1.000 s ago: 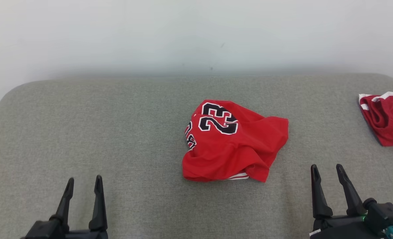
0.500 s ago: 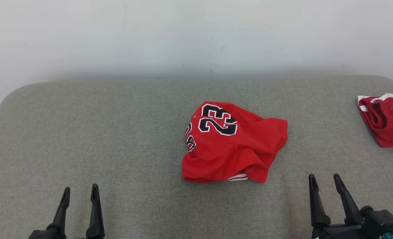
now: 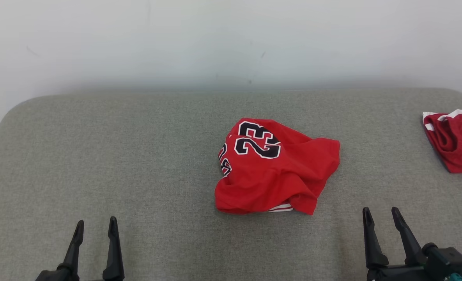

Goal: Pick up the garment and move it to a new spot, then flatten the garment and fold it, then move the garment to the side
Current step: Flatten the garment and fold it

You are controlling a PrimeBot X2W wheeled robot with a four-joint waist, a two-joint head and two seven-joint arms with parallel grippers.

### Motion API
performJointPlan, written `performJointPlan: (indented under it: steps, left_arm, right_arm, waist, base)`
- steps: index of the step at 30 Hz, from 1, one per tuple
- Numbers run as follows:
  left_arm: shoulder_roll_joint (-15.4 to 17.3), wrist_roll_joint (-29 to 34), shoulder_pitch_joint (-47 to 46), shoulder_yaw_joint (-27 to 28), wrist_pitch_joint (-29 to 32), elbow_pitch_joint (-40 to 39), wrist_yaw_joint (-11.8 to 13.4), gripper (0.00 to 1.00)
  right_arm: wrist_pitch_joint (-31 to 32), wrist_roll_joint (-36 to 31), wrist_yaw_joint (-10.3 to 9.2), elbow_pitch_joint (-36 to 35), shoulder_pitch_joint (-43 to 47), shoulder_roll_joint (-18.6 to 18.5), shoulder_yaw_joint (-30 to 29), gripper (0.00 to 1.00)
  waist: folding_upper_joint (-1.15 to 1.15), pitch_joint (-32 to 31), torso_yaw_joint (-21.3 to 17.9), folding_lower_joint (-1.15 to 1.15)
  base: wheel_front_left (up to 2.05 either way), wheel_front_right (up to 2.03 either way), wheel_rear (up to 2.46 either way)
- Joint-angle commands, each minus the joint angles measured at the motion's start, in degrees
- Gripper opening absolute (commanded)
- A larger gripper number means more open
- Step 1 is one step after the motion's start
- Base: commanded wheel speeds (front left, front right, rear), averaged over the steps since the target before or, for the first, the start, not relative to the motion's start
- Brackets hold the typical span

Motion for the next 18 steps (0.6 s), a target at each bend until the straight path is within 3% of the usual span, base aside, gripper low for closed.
performJointPlan:
  steps: [1, 11, 18]
  left_arm:
    - [-0.3, 0.54, -0.07, 0.05, -0.17, 0.11, -0.19, 1.0]
    - [-0.89, 1.28, -2.84, -2.6, -0.17, 0.61, -0.75, 1.0]
    - [-1.01, -0.02, -5.75, -4.62, -0.17, 0.5, -0.57, 1.0]
  right_arm:
    - [-0.04, 0.4, -0.15, 0.28, -0.84, -0.51, -0.08, 1.0]
    - [5.77, -1.5, -0.15, 6.47, -10.09, -4.1, -1.89, 1.0]
    - [9.51, -2.18, -0.15, 15.69, -20.53, -7.72, -1.63, 1.0]
  waist:
    - [0.0, 0.3, 0.34, 0.0]
    - [0.0, 3.19, 4.08, 0.0]
    - [0.0, 6.4, 7.8, 0.0]
  base:
    - [0.0, 0.0, 0.0]
    - [0.0, 0.0, 0.0]
    - [0.0, 0.0, 0.0]
